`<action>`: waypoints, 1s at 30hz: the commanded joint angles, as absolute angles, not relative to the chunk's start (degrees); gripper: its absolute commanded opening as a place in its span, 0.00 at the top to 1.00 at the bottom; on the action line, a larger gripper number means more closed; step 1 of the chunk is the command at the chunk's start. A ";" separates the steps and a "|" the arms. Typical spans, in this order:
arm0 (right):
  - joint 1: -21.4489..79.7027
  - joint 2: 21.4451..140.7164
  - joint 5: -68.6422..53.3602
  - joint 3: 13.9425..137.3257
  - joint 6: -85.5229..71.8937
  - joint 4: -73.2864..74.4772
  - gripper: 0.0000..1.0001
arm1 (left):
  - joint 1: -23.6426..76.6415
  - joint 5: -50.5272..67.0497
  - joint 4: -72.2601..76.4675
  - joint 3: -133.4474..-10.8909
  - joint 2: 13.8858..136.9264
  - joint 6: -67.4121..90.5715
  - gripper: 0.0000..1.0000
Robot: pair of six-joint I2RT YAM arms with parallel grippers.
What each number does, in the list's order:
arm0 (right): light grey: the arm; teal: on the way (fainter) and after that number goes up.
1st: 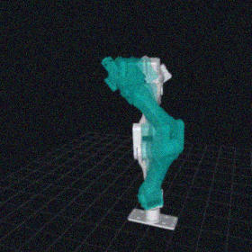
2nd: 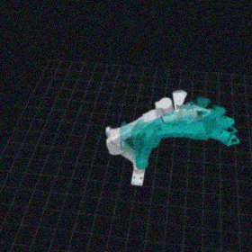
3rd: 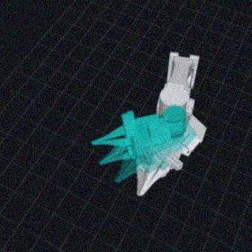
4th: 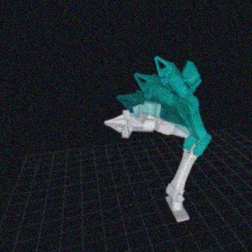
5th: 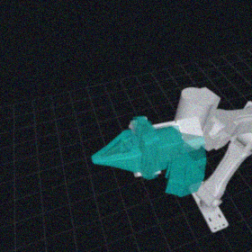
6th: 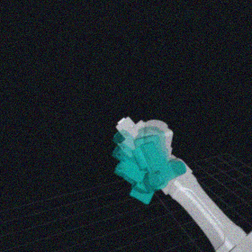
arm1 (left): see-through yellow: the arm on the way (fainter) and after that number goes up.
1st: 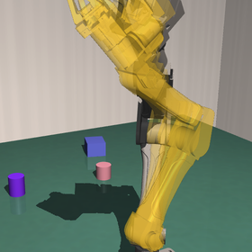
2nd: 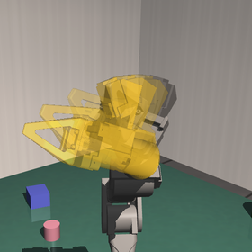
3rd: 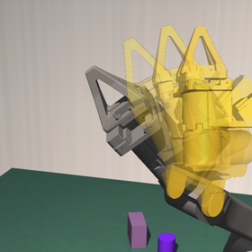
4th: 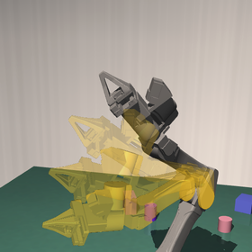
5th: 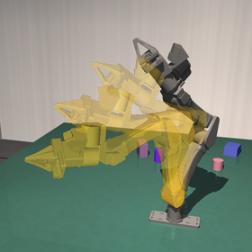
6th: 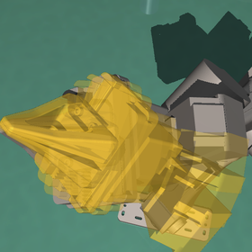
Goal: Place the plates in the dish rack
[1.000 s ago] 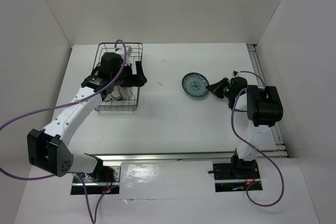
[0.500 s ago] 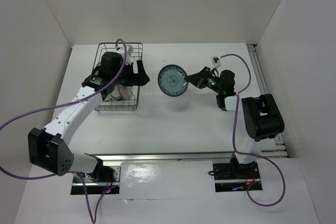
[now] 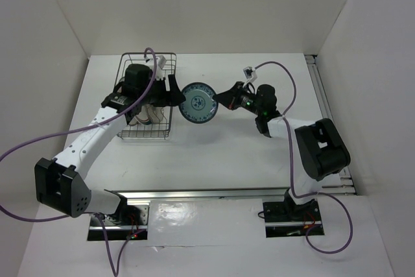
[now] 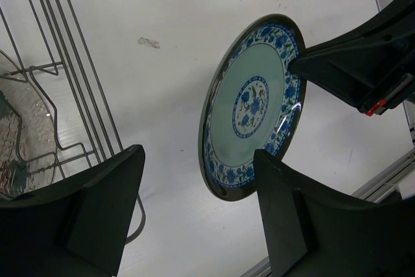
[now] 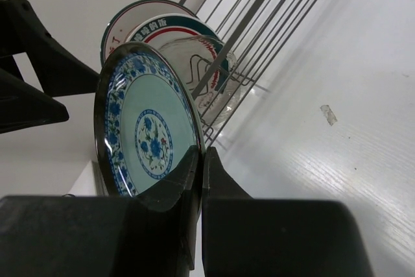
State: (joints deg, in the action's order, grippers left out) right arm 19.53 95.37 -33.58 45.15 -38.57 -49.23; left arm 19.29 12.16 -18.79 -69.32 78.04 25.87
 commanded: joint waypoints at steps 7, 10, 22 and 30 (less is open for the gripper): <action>20.39 90.26 -34.63 46.41 -42.88 -55.01 1.00 | 19.42 13.62 -16.17 -69.17 78.66 25.58 0.19; 20.39 89.65 -35.85 46.41 -44.11 -55.55 1.00 | 19.42 13.62 -16.17 -69.17 78.66 25.58 0.19; 23.38 90.18 -36.39 45.79 -46.76 -60.03 1.00 | 19.42 18.11 -14.59 -69.17 78.66 24.96 1.00; 24.43 89.48 -34.29 44.65 -45.62 -58.81 0.29 | 19.42 15.31 -14.59 -69.17 75.42 23.73 1.00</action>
State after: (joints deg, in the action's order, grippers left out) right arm 22.72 92.33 -33.58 44.53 -45.25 -52.64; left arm 19.29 17.89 -16.69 -69.21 77.93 25.50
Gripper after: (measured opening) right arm 0.506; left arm 0.106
